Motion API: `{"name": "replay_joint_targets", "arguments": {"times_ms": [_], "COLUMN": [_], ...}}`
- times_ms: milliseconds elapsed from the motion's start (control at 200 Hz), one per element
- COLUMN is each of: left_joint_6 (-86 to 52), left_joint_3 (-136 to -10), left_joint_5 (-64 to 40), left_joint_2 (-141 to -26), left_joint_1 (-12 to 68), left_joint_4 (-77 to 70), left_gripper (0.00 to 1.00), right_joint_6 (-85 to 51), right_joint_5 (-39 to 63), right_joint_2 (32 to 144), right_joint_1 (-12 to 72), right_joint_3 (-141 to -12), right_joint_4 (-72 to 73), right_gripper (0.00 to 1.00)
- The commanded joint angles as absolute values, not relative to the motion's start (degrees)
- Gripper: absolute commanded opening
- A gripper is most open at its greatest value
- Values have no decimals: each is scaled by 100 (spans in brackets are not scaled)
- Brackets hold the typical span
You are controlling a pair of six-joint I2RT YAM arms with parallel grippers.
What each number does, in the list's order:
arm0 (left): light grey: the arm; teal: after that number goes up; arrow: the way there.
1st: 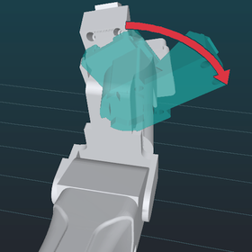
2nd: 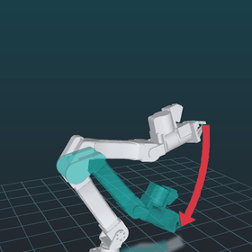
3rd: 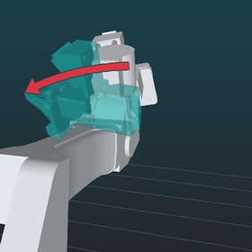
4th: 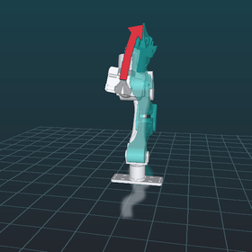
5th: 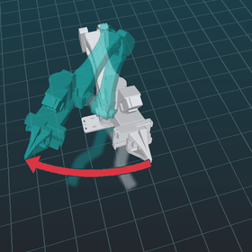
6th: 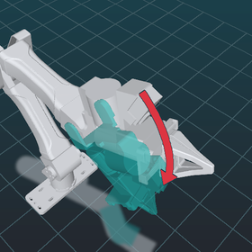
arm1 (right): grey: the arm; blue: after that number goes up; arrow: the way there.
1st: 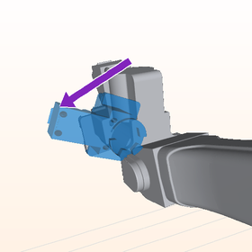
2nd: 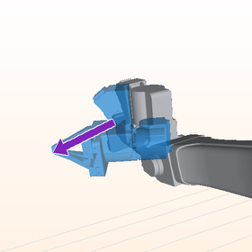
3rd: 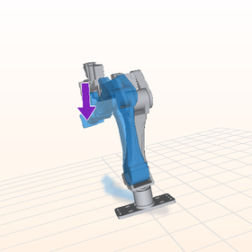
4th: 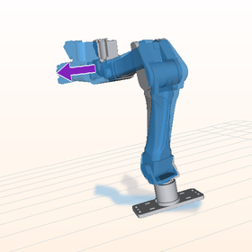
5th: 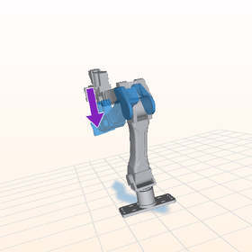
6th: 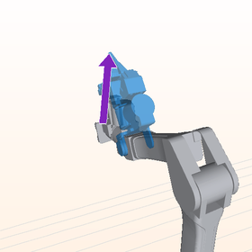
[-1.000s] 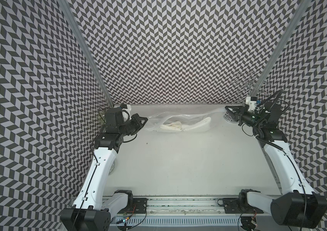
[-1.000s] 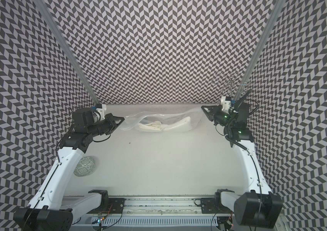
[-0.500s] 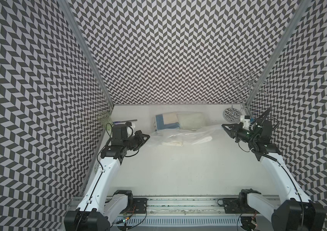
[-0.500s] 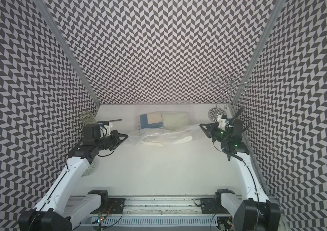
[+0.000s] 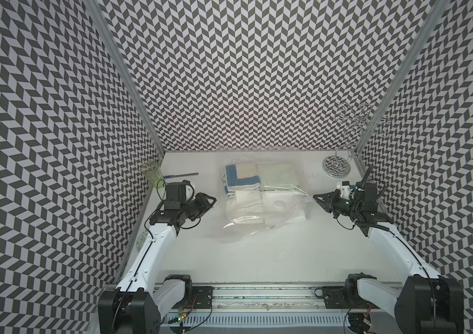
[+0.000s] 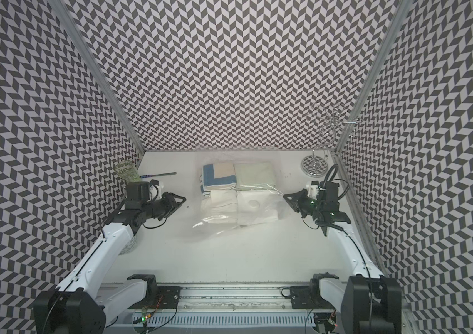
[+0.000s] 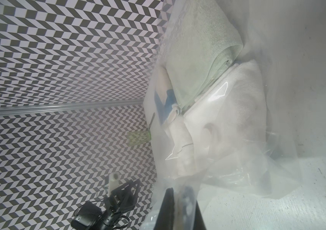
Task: Place the folded towel into the vacuum bag
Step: Adjust the vacuum bag at the center of the board, then close the vacuum bag at the center of the board.
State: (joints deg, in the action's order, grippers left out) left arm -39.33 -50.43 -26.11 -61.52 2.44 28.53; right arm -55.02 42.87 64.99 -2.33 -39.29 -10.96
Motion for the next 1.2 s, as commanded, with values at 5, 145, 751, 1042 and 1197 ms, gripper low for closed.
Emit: {"name": "replay_joint_targets", "arguments": {"times_ms": [5, 145, 751, 1042, 1197], "left_joint_6": [-3086, -2163, 130, 447, 664], "left_joint_3": [-6056, -6858, -7823, -7764, -7361], "left_joint_5": [-1691, -1520, 148, 1423, 1549], "left_joint_2": [-6066, -6534, -8713, -9038, -8973], "left_joint_1": [671, 2134, 6152, 6479, 6526], "left_joint_4": [3025, 2916, 3118, 3104, 2781], "left_gripper": [47, 53, 75, 69, 53], "right_joint_6": [-5520, -5593, -5949, -5918, -5967], "right_joint_5": [4103, 4159, 4627, 4721, 4789], "right_joint_2": [6548, 6548, 5601, 5629, 5649], "right_joint_1": [-176, -187, -526, -598, -606], "right_joint_3": [-4111, -4238, -4413, -4400, -4434], "right_joint_4": [-726, -760, -1164, -1178, -1092], "right_gripper": [0, 2, 3, 3, 3]}}
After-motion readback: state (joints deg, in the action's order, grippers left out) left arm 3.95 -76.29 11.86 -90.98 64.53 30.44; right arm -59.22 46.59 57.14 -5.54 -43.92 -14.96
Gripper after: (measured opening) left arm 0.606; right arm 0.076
